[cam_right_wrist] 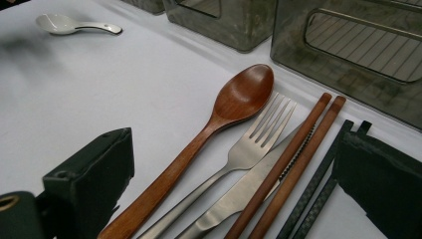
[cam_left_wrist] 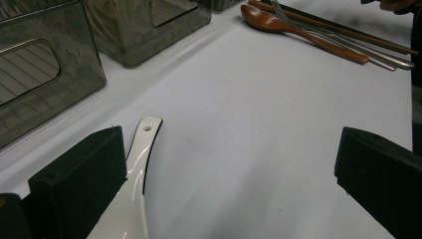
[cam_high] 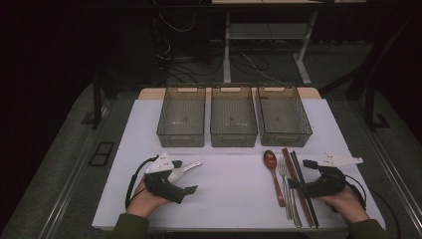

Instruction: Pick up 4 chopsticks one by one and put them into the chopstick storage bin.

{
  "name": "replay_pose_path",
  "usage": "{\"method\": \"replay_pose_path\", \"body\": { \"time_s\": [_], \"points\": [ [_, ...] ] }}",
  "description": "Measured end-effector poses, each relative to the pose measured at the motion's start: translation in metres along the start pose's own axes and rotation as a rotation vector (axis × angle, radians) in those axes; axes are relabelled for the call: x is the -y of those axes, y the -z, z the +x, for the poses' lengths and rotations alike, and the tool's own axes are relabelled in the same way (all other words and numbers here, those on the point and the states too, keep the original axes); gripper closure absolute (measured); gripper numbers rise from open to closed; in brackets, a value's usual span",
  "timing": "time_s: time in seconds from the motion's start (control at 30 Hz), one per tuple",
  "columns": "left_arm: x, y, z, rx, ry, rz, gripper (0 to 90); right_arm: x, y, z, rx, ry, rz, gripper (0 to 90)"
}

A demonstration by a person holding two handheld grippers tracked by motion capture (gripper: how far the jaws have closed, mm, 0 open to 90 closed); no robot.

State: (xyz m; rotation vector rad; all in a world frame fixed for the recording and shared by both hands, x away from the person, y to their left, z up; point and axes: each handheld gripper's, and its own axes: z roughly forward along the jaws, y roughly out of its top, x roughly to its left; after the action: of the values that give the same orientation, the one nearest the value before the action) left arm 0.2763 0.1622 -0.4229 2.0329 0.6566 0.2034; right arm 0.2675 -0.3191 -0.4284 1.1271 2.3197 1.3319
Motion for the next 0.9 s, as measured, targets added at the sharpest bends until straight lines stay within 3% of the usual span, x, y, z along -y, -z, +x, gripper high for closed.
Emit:
{"method": "replay_pose_path", "body": {
  "time_s": [0.7, 0.77, 0.9],
  "points": [
    [0.002, 0.002, -0.001, -0.004, 0.014, -0.008, 0.0, -0.005, 0.001, -0.010, 0.041, -0.030, 0.032, 6.9],
    [0.002, 0.003, -0.001, -0.003, 0.015, -0.006, 0.0, -0.006, 0.002, -0.011, 0.051, -0.039, 0.036, 14.5],
    [0.001, 0.002, -0.001, -0.001, 0.017, -0.011, 0.0, -0.008, 0.003, -0.015, 0.063, -0.045, 0.050, 16.0]
  ]
}}
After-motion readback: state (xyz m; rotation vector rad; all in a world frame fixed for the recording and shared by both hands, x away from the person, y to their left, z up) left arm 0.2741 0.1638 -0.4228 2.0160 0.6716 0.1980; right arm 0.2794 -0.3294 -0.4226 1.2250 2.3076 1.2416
